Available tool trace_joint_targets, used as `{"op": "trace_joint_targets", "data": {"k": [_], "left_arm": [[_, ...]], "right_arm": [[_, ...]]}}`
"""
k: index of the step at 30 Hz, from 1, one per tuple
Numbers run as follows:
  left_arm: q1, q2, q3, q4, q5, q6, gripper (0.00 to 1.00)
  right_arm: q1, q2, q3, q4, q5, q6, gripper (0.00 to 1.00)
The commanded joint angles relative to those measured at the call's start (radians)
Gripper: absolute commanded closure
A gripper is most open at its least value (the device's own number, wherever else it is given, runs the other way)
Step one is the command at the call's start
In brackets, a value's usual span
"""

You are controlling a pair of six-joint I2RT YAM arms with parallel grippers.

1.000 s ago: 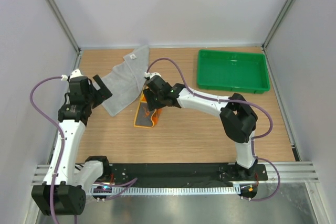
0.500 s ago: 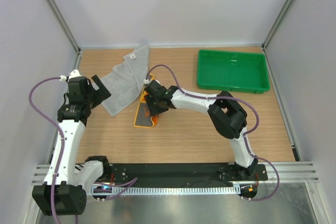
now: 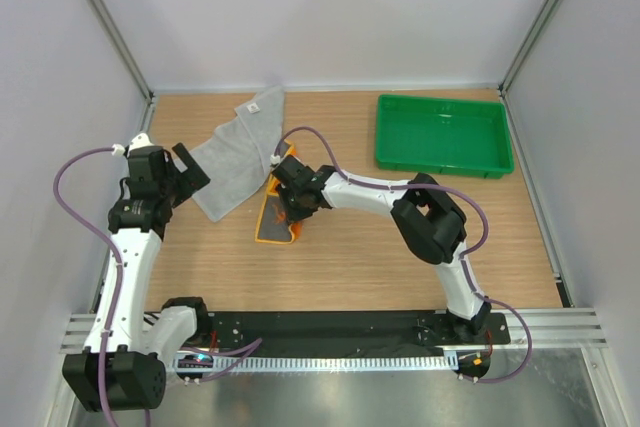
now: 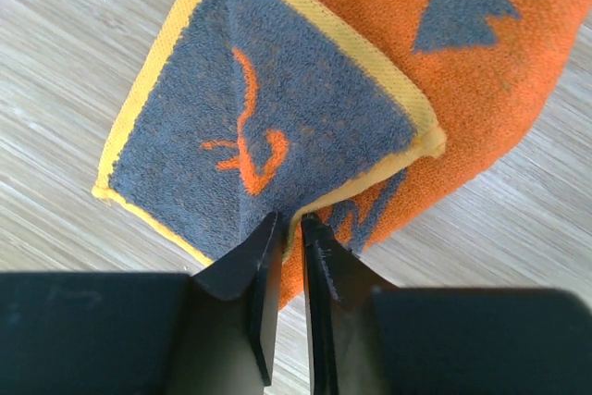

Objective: Roll the towels
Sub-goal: Move the towel to the center of the board

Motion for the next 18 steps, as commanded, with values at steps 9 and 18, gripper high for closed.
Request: {"op": "trace_joint_targets", "data": {"k": [9,18], "left_arm": [[0.032,-0.006,0.022,0.018,0.054,0.006,0.03],[-0.001,-0.032,0.002,0.053,0.08,0.008,0.05]], "right_arm": [[0.007,-0.14,0.035,-0.067,0.038,-0.031,0.99],[0.005,-0.769,-0.287,-0.265,0.304,0.035,0.99]]}}
